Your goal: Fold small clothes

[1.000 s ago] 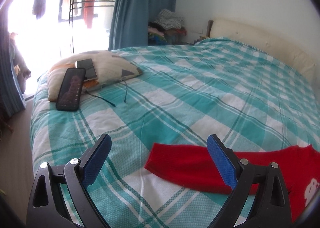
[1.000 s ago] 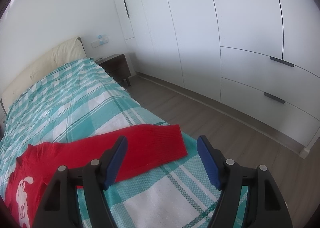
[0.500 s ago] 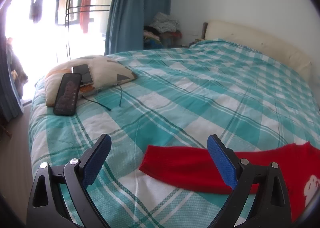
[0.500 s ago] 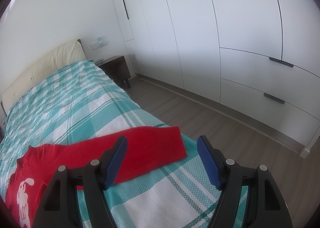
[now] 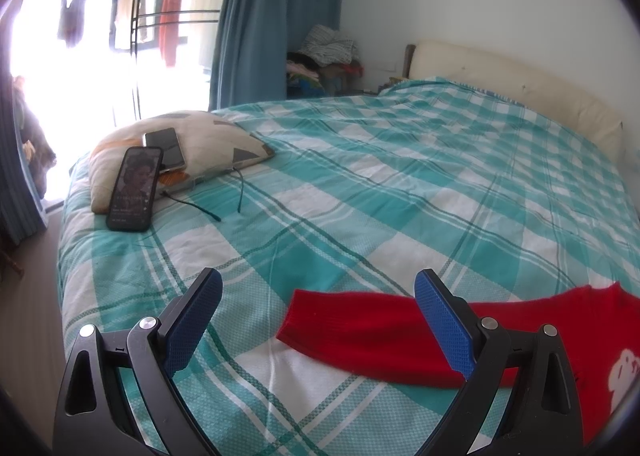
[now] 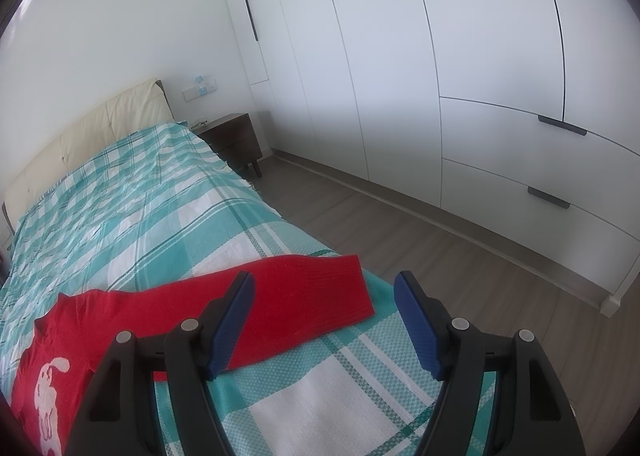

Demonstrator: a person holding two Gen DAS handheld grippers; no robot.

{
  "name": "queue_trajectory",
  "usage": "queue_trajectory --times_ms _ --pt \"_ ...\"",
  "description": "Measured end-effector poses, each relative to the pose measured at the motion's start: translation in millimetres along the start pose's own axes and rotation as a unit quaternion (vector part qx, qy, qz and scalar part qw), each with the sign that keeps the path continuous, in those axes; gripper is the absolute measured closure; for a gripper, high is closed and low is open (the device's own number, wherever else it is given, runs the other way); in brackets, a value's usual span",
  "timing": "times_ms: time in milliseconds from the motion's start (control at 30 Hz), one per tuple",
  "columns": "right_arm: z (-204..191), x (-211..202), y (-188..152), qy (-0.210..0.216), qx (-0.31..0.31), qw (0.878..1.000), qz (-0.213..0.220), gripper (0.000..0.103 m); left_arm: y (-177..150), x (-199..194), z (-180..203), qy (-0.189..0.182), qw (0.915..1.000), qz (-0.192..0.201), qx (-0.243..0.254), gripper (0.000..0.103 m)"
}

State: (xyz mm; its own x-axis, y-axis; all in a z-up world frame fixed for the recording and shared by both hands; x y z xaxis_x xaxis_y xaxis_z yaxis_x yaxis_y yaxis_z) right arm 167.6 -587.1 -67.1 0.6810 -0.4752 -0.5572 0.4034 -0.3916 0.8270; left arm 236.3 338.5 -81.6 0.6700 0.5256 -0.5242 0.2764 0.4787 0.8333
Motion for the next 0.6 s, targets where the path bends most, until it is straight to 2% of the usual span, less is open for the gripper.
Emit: queue_trajectory --times_ms 600 --pt "-0.7 -2.7 6.5 0.0 0.001 1.0 0.004 0.032 -1.2 -0.1 2.7 0.0 1.0 -0.002 0.001 0.005"
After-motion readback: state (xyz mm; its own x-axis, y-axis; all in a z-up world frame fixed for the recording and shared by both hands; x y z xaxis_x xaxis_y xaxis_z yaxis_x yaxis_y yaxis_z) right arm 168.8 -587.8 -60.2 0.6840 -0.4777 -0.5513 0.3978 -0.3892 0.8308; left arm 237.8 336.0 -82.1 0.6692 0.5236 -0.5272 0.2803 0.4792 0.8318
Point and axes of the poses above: each gripper's, at about its wrist camera, not at the fingertips, and x roughly the way its jaws point, z to its right, y to its top, the point moved 10 cm from there along x, roughly the way its jaws point, and after that the axes turned 8 degrees about -x, right-handed, at the moved point
